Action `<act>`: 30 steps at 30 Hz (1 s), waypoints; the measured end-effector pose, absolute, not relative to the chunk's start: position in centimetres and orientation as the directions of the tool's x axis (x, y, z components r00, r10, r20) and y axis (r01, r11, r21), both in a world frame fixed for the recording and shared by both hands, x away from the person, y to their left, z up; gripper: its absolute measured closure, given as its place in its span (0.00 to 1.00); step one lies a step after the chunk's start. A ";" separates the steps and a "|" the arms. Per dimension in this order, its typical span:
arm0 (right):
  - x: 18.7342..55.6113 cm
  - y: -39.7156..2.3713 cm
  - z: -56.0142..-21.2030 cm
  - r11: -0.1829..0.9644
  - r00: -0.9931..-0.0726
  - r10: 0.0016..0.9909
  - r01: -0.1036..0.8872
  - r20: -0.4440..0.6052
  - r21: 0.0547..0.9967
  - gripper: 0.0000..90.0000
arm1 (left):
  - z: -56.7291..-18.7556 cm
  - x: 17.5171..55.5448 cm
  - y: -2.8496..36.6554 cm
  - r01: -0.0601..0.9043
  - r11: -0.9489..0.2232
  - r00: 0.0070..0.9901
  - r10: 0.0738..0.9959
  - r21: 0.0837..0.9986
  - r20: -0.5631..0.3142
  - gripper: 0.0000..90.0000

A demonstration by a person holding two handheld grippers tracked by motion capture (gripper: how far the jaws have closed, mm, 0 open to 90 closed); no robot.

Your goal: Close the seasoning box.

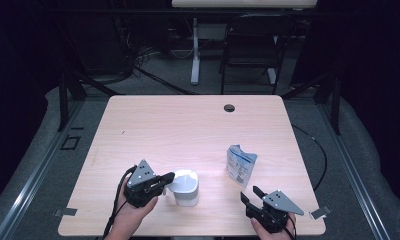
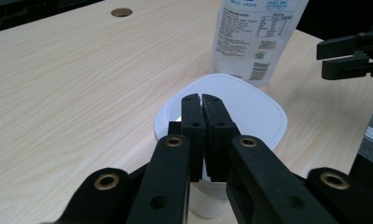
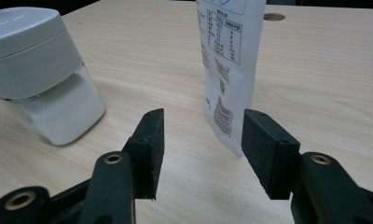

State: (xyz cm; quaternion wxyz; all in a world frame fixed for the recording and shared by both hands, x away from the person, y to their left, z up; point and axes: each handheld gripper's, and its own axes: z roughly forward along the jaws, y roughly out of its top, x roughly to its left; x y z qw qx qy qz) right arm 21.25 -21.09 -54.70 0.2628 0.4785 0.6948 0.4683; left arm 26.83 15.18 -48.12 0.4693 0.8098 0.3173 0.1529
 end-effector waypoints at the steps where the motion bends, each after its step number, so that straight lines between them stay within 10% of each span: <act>1: 21.2 -21.1 -54.7 0.103 -0.404 0.911 0.420 0.085 0.902 0.55 | -48.1 26.8 15.3 0.370 -0.357 0.749 0.661 0.858 -0.048 0.97; 17: 21.3 -21.5 -54.7 0.114 -0.404 0.912 0.420 0.073 0.900 0.55 | -48.9 27.2 18.8 0.397 -0.309 0.673 0.739 0.864 -0.045 0.59; 30: 21.4 -21.3 -55.5 0.178 -0.412 0.911 0.422 0.013 0.889 0.53 | -51.5 26.9 21.5 0.461 -0.252 0.624 0.774 0.851 -0.109 0.52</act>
